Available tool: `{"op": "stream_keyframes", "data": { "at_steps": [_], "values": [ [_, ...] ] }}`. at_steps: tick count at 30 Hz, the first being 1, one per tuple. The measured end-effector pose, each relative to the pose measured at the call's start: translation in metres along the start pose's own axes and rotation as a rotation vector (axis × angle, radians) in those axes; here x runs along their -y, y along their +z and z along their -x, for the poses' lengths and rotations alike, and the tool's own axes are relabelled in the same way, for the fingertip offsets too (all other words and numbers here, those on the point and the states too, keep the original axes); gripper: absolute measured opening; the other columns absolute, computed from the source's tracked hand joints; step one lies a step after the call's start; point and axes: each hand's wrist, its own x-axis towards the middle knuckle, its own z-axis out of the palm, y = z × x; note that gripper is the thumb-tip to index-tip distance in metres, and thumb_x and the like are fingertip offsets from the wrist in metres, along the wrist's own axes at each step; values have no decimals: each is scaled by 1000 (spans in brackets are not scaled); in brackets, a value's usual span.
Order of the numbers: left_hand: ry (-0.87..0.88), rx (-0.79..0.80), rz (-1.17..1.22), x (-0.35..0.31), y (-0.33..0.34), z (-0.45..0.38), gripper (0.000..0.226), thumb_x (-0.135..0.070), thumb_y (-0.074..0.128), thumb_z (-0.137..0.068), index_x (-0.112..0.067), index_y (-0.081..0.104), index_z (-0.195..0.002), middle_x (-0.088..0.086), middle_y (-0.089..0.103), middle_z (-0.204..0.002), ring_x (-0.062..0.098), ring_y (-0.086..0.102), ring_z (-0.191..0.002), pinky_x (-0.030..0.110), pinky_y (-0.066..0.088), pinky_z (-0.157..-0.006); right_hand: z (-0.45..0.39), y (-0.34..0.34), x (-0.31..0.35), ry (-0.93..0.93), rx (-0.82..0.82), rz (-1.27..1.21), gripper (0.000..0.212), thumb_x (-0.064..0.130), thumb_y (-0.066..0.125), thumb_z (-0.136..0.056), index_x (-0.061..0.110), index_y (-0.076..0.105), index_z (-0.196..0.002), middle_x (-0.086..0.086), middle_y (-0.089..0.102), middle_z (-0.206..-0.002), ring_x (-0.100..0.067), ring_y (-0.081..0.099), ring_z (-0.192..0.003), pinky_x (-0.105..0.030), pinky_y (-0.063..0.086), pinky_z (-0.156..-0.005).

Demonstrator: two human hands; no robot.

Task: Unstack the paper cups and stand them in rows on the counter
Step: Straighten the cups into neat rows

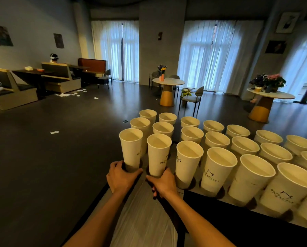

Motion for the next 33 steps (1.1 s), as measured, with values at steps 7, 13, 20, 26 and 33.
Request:
{"op": "stream_keyframes", "data": {
  "at_steps": [7,13,20,26,33],
  "values": [
    [-36,-35,-14,-4,2,-3,72,-53,87,-61,-16,66,-119,7,56,-128,22,63,-103,36,54,-83,-5,0,0,8,-9,26,45,23,76,-82,10,47,-114,-21,70,-73,-16,58,-36,-21,41,-34],
    [-58,-7,-34,0,3,-3,70,-51,88,-61,-15,67,-118,6,52,-131,23,62,-103,36,55,-79,-1,1,-1,-15,-19,45,38,23,76,-82,13,50,-108,-18,70,-70,-17,60,-38,-23,44,-35],
    [-54,9,-46,7,5,-3,70,-55,86,-62,-16,66,-117,5,48,-136,22,60,-106,37,57,-83,5,0,-3,-14,-10,52,39,23,78,-80,10,52,-107,-17,71,-69,-20,63,-42,-31,52,-40],
    [-16,85,-37,5,-1,1,71,-48,86,-69,-10,62,-124,8,45,-140,23,58,-113,36,52,-91,18,-10,5,17,50,-16,46,15,77,-81,10,46,-115,-17,69,-72,-21,63,-43,-33,55,-43],
    [-97,348,170,26,-35,-19,74,-11,93,-59,-14,57,-123,2,53,-122,24,55,-114,36,55,-88,38,-21,0,77,111,2,79,24,86,-67,17,40,-131,-8,61,-114,-29,74,-73,-39,61,-55]
  ]
}}
